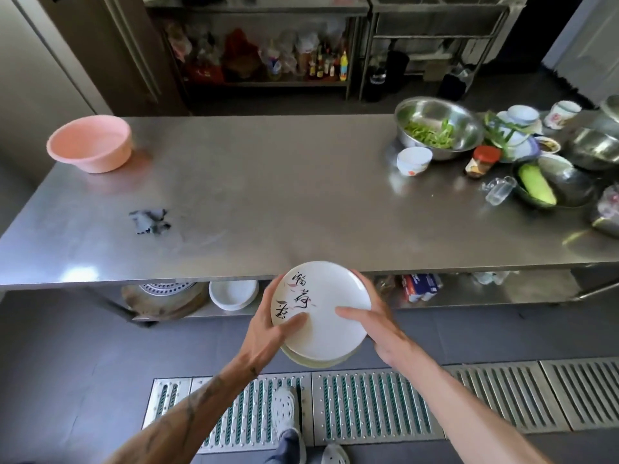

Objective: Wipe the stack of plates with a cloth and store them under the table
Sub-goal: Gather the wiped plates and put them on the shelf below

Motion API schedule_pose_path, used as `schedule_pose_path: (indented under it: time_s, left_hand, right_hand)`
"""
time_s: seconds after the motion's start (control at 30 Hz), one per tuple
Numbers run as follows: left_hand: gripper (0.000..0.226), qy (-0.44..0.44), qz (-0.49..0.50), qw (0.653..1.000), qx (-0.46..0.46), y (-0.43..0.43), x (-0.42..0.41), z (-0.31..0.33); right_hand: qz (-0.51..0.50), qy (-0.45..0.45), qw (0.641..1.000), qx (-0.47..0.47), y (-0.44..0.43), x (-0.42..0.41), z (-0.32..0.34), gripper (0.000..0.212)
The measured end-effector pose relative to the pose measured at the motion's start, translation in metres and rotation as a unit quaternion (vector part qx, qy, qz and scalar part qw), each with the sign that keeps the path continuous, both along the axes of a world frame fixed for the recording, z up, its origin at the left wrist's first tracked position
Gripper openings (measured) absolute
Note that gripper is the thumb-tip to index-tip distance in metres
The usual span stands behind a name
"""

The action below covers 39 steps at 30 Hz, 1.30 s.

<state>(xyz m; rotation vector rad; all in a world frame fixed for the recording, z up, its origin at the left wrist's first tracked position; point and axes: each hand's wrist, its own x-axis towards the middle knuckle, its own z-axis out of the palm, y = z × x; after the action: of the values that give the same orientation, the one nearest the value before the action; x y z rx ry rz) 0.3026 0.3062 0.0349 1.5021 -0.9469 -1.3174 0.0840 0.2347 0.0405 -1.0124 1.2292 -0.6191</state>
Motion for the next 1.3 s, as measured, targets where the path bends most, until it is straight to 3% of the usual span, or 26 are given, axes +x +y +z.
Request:
schedule_pose_path:
  time_s: [0.43,0.9,1.3]
  left_hand:
    - [0.085,-0.01,-0.013,0.999,0.037,-0.043,0.011,-0.177]
    - [0.081,-0.012,0.012,1.0,0.002,-0.142,0.026,-0.484]
    - [0.081,-0.037,0.0,0.999,-0.031,-0.276,0.059,-0.64]
  right_hand:
    - [-0.005,0.027,0.998,0.057,-0.033,0.011,-0.174,0.095]
    - [0.02,0.008,0.999,0.032,-0.147,0.027,-0.473,0.084]
    - [-0.021,0.003,1.0,-0.02,-0.265,0.058,-0.624,0.077]
